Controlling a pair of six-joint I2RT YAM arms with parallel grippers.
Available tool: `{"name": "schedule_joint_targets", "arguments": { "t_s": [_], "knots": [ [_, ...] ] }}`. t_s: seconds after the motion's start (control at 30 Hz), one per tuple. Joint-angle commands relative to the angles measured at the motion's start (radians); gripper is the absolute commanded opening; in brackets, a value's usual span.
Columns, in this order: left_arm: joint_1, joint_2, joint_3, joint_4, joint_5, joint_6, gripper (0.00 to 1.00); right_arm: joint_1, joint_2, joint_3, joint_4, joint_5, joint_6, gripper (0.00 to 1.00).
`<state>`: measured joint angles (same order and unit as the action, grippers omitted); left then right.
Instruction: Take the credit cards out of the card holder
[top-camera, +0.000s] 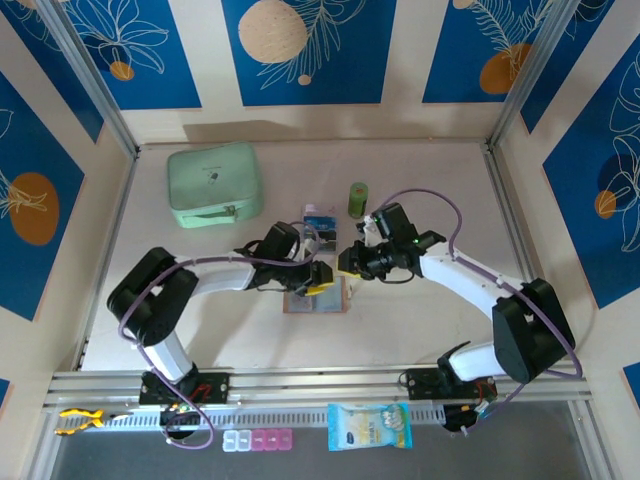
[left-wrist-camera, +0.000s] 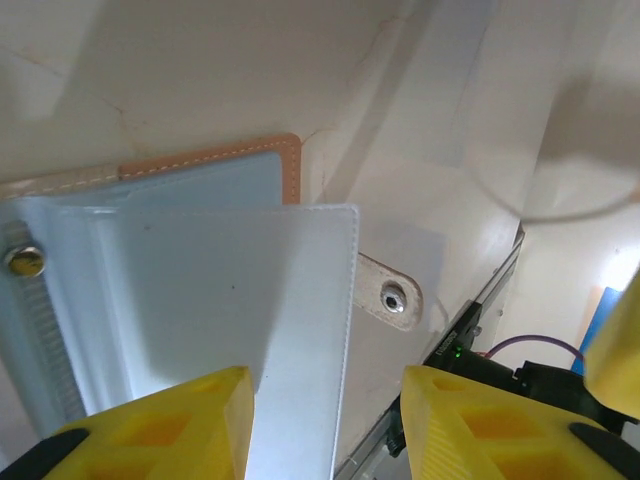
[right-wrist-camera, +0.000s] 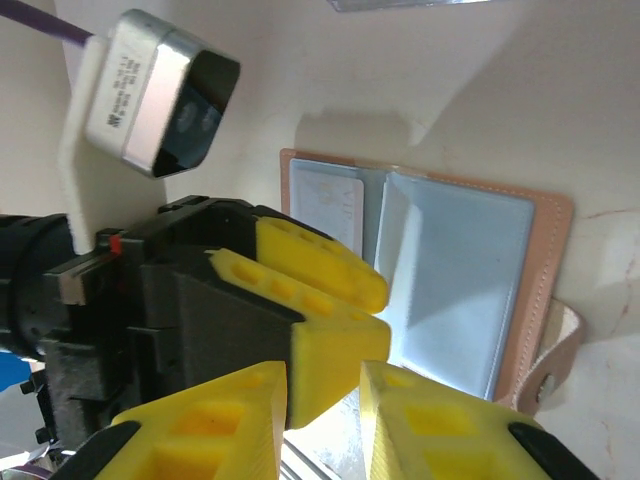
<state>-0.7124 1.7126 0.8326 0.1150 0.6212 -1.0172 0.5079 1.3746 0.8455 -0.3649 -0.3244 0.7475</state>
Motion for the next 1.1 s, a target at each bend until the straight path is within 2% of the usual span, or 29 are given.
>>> {"name": "schedule_joint_targets", "arguments": {
  "t_s": [0.0, 0.33, 0.77, 1.07],
  "knots": [
    [-0.01, 0.032, 0.031, 0.026, 0.02, -0.011, 0.44, -0.008, -0.034, -0.021, -0.032, -0.001, -0.013, 0.28],
    [-0.01, 0.062, 0.025, 0.04, 0.022, -0.016, 0.44, -0.009, -0.027, -0.03, -0.026, -0.011, -0.005, 0.29],
    [-0.008, 0.094, 0.035, -0.037, -0.004, 0.014, 0.44, -0.006, -0.026, -0.037, -0.027, -0.015, 0.002, 0.29],
    [0.025, -0.019, 0.022, -0.03, -0.022, 0.013, 0.44, 0.019, 0.001, -0.022, -0.002, -0.016, 0.021, 0.29]
  ]
}}
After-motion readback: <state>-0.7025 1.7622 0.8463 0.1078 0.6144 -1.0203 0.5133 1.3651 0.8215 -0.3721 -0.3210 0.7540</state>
